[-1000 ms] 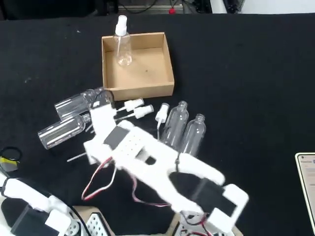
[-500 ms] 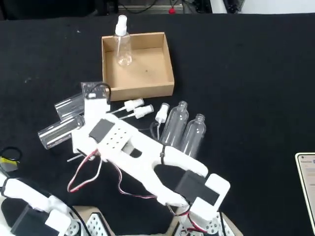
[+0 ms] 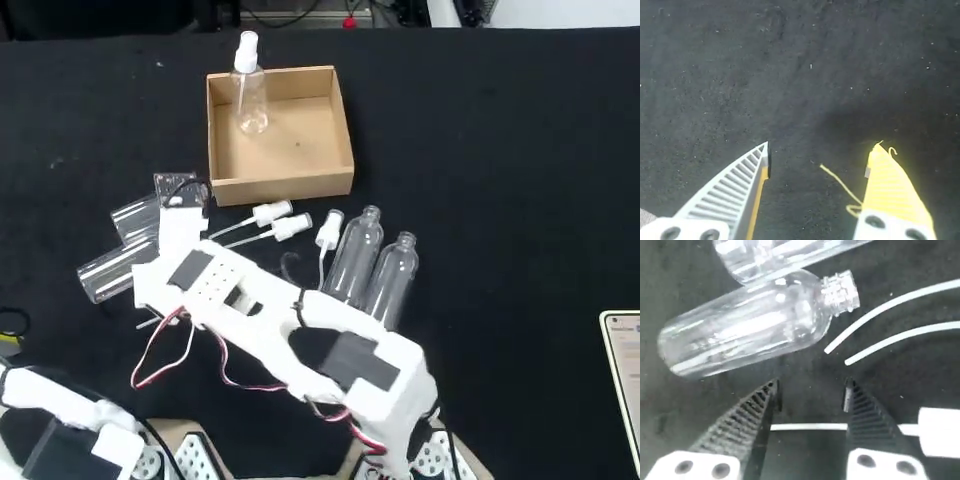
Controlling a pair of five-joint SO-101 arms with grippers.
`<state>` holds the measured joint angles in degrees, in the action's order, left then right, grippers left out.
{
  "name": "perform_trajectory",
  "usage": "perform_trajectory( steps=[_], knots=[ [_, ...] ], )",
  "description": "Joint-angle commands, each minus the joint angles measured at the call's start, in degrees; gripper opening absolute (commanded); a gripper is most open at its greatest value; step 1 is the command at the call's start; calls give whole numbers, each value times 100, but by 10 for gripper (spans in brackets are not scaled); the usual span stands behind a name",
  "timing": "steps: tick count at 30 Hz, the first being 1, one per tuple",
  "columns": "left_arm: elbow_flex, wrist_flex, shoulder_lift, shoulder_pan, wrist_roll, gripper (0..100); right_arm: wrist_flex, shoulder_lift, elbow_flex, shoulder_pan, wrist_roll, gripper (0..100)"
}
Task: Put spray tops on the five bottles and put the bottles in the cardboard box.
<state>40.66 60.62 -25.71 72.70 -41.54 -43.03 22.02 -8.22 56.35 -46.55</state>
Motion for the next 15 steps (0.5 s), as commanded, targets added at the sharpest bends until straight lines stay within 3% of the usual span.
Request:
perform_trajectory(
  steps=[1, 8, 15],
  knots=[
    [-66, -53, -176, 40, -79, 307, 132, 66, 66, 9, -88, 191],
    [-31, -53, -176, 4, -79, 307, -941, -48, 145, -26, 105, 191],
    [-66, -53, -176, -4, -79, 307, -2101, -462, -13, -18, 1758, 191]
  ],
)
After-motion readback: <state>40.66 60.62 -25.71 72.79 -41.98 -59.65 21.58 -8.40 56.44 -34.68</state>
